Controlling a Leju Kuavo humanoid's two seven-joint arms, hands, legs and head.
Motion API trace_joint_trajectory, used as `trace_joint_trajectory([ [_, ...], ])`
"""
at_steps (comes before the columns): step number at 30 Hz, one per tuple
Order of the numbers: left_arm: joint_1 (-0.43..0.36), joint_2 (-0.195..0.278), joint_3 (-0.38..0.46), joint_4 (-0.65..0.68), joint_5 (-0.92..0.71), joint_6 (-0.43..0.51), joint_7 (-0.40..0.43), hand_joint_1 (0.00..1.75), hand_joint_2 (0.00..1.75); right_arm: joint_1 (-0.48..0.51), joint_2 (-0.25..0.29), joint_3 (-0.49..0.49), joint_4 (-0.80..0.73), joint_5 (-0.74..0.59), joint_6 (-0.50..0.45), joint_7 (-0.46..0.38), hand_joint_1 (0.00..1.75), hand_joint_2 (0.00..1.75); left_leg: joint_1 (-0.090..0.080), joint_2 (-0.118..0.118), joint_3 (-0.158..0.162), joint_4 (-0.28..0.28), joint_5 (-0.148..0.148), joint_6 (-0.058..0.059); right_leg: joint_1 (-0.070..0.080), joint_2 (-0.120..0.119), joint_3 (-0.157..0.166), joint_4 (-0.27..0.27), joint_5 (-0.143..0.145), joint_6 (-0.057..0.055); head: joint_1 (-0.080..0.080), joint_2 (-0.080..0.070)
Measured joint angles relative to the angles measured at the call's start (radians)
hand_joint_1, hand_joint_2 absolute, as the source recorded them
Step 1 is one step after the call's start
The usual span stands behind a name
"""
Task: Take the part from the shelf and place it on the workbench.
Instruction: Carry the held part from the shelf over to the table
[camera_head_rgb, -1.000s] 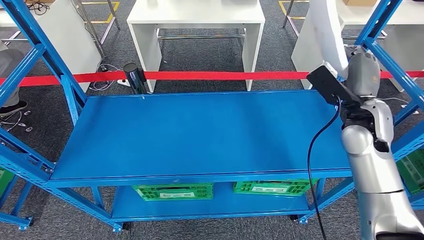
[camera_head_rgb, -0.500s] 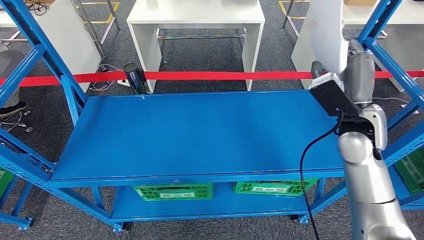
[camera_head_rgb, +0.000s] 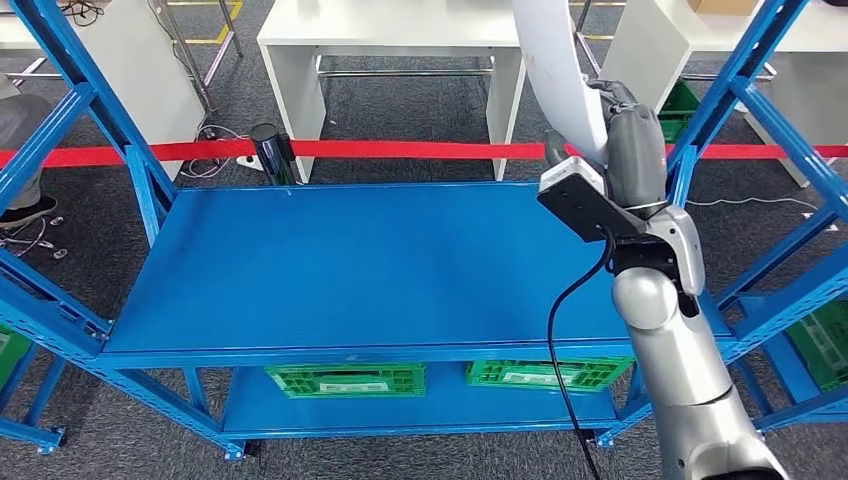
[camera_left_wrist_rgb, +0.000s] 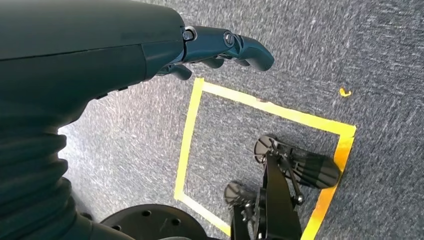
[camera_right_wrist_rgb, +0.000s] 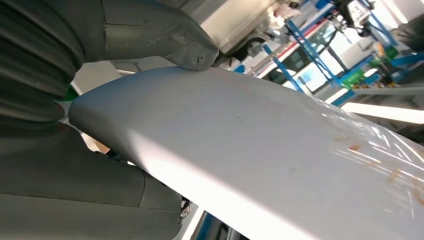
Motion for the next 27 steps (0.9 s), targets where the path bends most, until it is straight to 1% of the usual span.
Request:
trace_joint_trajectory([
  [1, 0.000, -0.001, 0.000, 0.000, 0.001, 0.000, 0.001, 0.00, 1.75, -0.006, 0.002, 0.007, -0.006, 0.002, -0.001, 0.006, 1.75, 1.75, 0.001, -0.002, -0.004, 0.004, 0.002, -0.008, 0.000, 0.002, 0.021, -0.046, 0.021, -0.002, 0.000, 0.000],
  [2, 0.000, -0.001, 0.001, 0.000, 0.001, 0.000, 0.001, 0.00, 1.75, -0.010, 0.003, 0.014, -0.011, 0.004, -0.003, 0.011, 1.75, 1.75, 0.000, -0.003, -0.008, 0.007, 0.005, -0.016, 0.002, 0.003, 0.029, -0.071, 0.027, -0.008, 0.000, 0.000],
  [3, 0.000, -0.002, 0.001, 0.000, 0.001, 0.000, 0.002, 0.00, 1.75, -0.011, 0.005, 0.019, -0.016, 0.006, -0.005, 0.016, 1.75, 1.75, 0.000, -0.005, -0.011, 0.007, 0.009, -0.025, 0.005, 0.006, 0.025, -0.072, 0.027, -0.018, -0.001, 0.000],
  [5, 0.002, -0.003, 0.003, 0.000, 0.000, 0.000, 0.003, 0.00, 1.75, -0.013, 0.006, 0.026, -0.027, 0.010, -0.009, 0.024, 1.75, 1.75, 0.001, -0.005, -0.015, 0.003, 0.019, -0.042, 0.006, 0.006, 0.012, -0.076, 0.036, -0.040, -0.001, 0.000],
  [6, 0.003, -0.004, 0.004, 0.000, 0.000, 0.000, 0.003, 0.00, 1.75, -0.013, 0.006, 0.028, -0.033, 0.013, -0.011, 0.027, 1.75, 1.75, 0.003, -0.004, -0.022, 0.008, 0.012, -0.050, 0.006, 0.005, 0.006, -0.077, 0.044, -0.049, -0.002, 0.000],
  [7, 0.004, -0.004, 0.005, 0.001, 0.000, 0.000, 0.003, 0.00, 1.75, -0.013, 0.006, 0.030, -0.038, 0.015, -0.014, 0.029, 1.75, 1.75, 0.005, -0.003, -0.032, 0.028, -0.012, -0.055, 0.005, 0.004, -0.001, -0.080, 0.054, -0.058, -0.002, 0.000],
  [8, 0.005, -0.005, 0.005, 0.001, 0.000, 0.000, 0.002, 0.00, 1.75, -0.012, 0.006, 0.032, -0.042, 0.016, -0.017, 0.030, 1.75, 1.75, 0.006, -0.002, -0.047, 0.068, -0.051, -0.058, 0.005, 0.003, -0.010, -0.082, 0.064, -0.065, -0.002, 0.000],
  [9, 0.005, -0.006, 0.006, 0.001, 0.000, 0.000, 0.001, 0.00, 1.75, -0.011, 0.007, 0.034, -0.044, 0.017, -0.019, 0.031, 1.75, 1.75, 0.006, -0.002, -0.067, 0.127, -0.100, -0.060, 0.006, 0.002, -0.020, -0.082, 0.073, -0.069, -0.002, 0.000],
  [10, 0.005, -0.006, 0.006, 0.001, 0.000, 0.000, 0.001, 0.00, 1.75, -0.009, 0.007, 0.037, -0.046, 0.017, -0.020, 0.031, 1.75, 1.75, 0.006, -0.001, -0.085, 0.192, -0.143, -0.062, 0.008, 0.002, -0.031, -0.082, 0.081, -0.072, -0.002, 0.000],
  [11, 0.004, -0.007, 0.006, 0.001, 0.000, 0.000, 0.000, 0.00, 1.75, -0.004, 0.007, 0.039, -0.047, 0.019, -0.021, 0.031, 1.75, 1.75, 0.006, -0.001, -0.095, 0.249, -0.171, -0.063, 0.011, 0.002, -0.044, -0.082, 0.091, -0.073, -0.002, 0.000],
  [12, 0.004, -0.007, 0.006, 0.001, -0.001, 0.000, 0.000, 0.00, 1.75, 0.001, 0.007, 0.041, -0.048, 0.020, -0.022, 0.032, 1.75, 1.75, 0.005, -0.001, -0.093, 0.279, -0.180, -0.061, 0.014, 0.002, -0.056, -0.081, 0.100, -0.073, -0.002, 0.000],
  [13, 0.004, -0.007, 0.006, 0.001, -0.001, 0.000, 0.000, 0.00, 1.75, 0.005, 0.007, 0.041, -0.049, 0.022, -0.023, 0.033, 1.75, 1.75, 0.003, -0.001, -0.073, 0.273, -0.171, -0.058, 0.017, 0.002, -0.068, -0.081, 0.109, -0.073, -0.002, 0.000],
  [14, 0.004, -0.007, 0.006, 0.001, -0.002, 0.000, 0.000, 0.00, 1.75, 0.009, 0.006, 0.042, -0.051, 0.023, -0.024, 0.033, 1.75, 1.75, 0.001, -0.002, -0.033, 0.230, -0.151, -0.050, 0.021, 0.002, -0.079, -0.081, 0.119, -0.072, -0.002, 0.000],
  [15, 0.004, -0.008, 0.006, 0.001, -0.004, 0.000, 0.001, 0.00, 1.75, 0.011, 0.006, 0.042, -0.053, 0.025, -0.025, 0.033, 1.75, 1.75, -0.003, -0.002, 0.019, 0.163, -0.132, -0.041, 0.023, 0.002, -0.088, -0.081, 0.127, -0.071, -0.002, 0.000],
  [16, 0.003, -0.008, 0.006, 0.001, -0.007, 0.000, 0.001, 0.00, 1.75, 0.013, 0.006, 0.042, -0.057, 0.025, -0.029, 0.034, 1.75, 1.75, -0.008, -0.002, 0.072, 0.092, -0.123, -0.032, 0.025, 0.003, -0.095, -0.081, 0.136, -0.068, -0.002, 0.000],
  [17, 0.002, -0.008, 0.006, 0.000, -0.010, -0.001, 0.001, 0.00, 1.75, 0.016, 0.004, 0.042, -0.061, 0.026, -0.033, 0.035, 1.75, 1.75, -0.013, -0.002, 0.111, 0.037, -0.117, -0.025, 0.025, 0.002, -0.098, -0.082, 0.143, -0.064, -0.002, 0.000],
  [18, 0.001, -0.008, 0.006, 0.000, -0.012, -0.001, 0.001, 0.00, 1.75, 0.020, 0.002, 0.042, -0.064, 0.026, -0.038, 0.037, 1.75, 1.75, -0.018, -0.002, 0.131, 0.005, -0.118, -0.021, 0.024, 0.001, -0.098, -0.083, 0.149, -0.059, -0.003, 0.000],
  [19, 0.001, -0.009, 0.006, 0.000, -0.014, -0.002, 0.000, 0.00, 1.75, 0.025, 0.001, 0.042, -0.067, 0.027, -0.043, 0.040, 1.75, 1.75, -0.021, -0.001, 0.135, -0.008, -0.118, -0.017, 0.022, 0.001, -0.097, -0.086, 0.156, -0.052, -0.004, 0.000],
  [20, 0.002, -0.010, 0.006, 0.000, -0.015, -0.002, -0.001, 0.00, 1.75, 0.030, -0.002, 0.041, -0.069, 0.028, -0.047, 0.043, 1.75, 1.75, -0.022, -0.001, 0.130, -0.013, -0.109, -0.012, 0.021, 0.000, -0.096, -0.090, 0.163, -0.045, -0.005, 0.000],
  [21, 0.002, -0.011, 0.006, 0.000, -0.016, -0.002, 0.000, 0.00, 1.75, 0.036, -0.005, 0.041, -0.070, 0.030, -0.050, 0.043, 1.75, 1.75, -0.021, 0.001, 0.126, -0.019, -0.101, -0.005, 0.020, 0.001, -0.099, -0.088, 0.162, -0.038, -0.006, 0.000],
  [22, 0.002, -0.012, 0.006, 0.000, -0.016, -0.002, 0.000, 0.00, 1.75, 0.040, -0.009, 0.040, -0.072, 0.031, -0.052, 0.043, 1.75, 1.75, -0.019, 0.004, 0.120, -0.023, -0.088, 0.003, 0.019, 0.001, -0.107, -0.076, 0.144, -0.032, -0.006, 0.000],
  [23, 0.002, -0.013, 0.006, 0.000, -0.016, -0.002, 0.000, 0.00, 1.75, 0.043, -0.013, 0.039, -0.073, 0.032, -0.054, 0.043, 1.75, 1.75, -0.016, 0.007, 0.111, -0.027, -0.075, 0.009, 0.019, 0.002, -0.120, -0.047, 0.110, -0.027, -0.005, 0.000],
  [24, 0.001, -0.014, 0.006, 0.000, -0.016, -0.002, -0.001, 0.00, 1.75, 0.046, -0.016, 0.039, -0.073, 0.033, -0.054, 0.042, 1.75, 1.75, -0.014, 0.010, 0.099, -0.028, -0.062, 0.013, 0.017, 0.002, -0.138, 0.005, 0.060, -0.023, -0.005, 0.000],
  [25, 0.002, -0.014, 0.006, 0.000, -0.016, -0.002, -0.001, 0.00, 1.75, 0.049, -0.019, 0.039, -0.073, 0.034, -0.054, 0.043, 1.75, 1.75, -0.014, 0.012, 0.084, -0.028, -0.050, 0.016, 0.016, 0.002, -0.157, 0.070, 0.009, -0.019, -0.005, 0.000],
  [26, 0.002, -0.015, 0.006, 0.000, -0.016, -0.002, -0.001, 0.00, 1.75, 0.053, -0.020, 0.039, -0.073, 0.034, -0.055, 0.043, 1.75, 1.75, -0.014, 0.013, 0.068, -0.026, -0.039, 0.016, 0.015, 0.002, -0.171, 0.134, -0.026, -0.015, -0.004, 0.000],
  [27, 0.002, -0.016, 0.006, 0.000, -0.016, -0.002, 0.000, 0.00, 1.75, 0.058, -0.022, 0.038, -0.074, 0.035, -0.056, 0.043, 1.75, 1.75, -0.014, 0.015, 0.050, -0.024, -0.027, 0.015, 0.014, 0.002, -0.175, 0.181, -0.040, -0.012, -0.005, 0.000],
])
